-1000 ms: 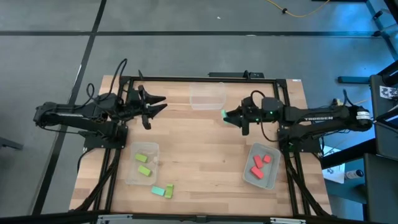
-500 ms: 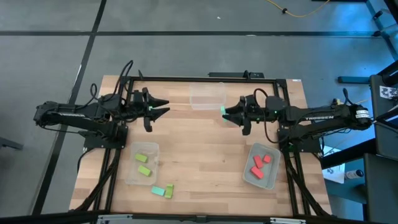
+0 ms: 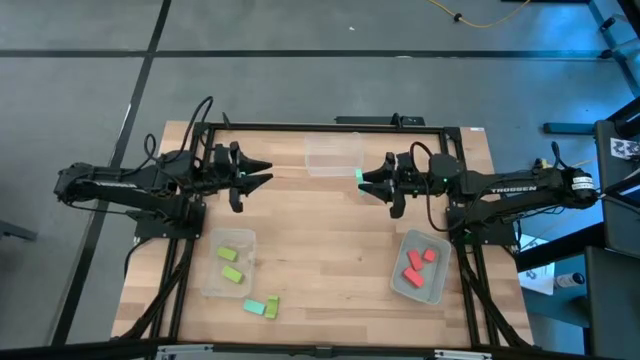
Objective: Sort & place blocks by color
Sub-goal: Put the top right blue block into the top transparent bin
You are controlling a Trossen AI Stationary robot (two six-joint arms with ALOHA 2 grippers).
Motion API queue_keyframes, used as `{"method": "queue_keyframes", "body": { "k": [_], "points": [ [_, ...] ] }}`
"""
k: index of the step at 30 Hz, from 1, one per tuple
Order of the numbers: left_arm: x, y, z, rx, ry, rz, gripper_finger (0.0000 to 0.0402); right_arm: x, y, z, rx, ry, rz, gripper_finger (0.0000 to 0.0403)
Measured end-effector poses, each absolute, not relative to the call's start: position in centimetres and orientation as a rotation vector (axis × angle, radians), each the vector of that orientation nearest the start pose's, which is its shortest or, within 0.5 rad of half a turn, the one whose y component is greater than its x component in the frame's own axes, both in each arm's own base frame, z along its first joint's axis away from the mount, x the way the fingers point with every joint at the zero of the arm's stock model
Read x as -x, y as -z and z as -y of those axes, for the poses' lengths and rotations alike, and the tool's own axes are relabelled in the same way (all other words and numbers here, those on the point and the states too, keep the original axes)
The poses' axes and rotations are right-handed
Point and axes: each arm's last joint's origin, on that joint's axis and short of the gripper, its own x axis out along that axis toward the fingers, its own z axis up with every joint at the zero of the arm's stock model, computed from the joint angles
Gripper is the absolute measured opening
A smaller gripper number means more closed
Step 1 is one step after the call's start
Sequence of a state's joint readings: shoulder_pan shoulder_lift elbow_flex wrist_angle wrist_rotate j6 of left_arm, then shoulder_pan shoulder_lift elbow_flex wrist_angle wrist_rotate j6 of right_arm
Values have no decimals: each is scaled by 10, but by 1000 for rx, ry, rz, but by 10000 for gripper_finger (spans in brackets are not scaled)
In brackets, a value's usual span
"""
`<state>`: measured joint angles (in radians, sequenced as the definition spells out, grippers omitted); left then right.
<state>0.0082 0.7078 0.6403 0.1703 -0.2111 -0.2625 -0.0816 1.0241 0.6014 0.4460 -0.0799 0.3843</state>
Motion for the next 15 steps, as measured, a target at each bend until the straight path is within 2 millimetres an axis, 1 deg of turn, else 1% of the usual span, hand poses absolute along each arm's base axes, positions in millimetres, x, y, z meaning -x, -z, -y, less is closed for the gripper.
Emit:
{"method": "queue_keyframes", "body": {
  "k": [8,15],
  "points": [
    [-163,-328,-8,269,-211,131,147,-228,-282,17,-347,28,2,130],
    [-163,-328,-8,269,-215,132,147,-235,-274,17,-333,40,-36,130]
  ]
}}
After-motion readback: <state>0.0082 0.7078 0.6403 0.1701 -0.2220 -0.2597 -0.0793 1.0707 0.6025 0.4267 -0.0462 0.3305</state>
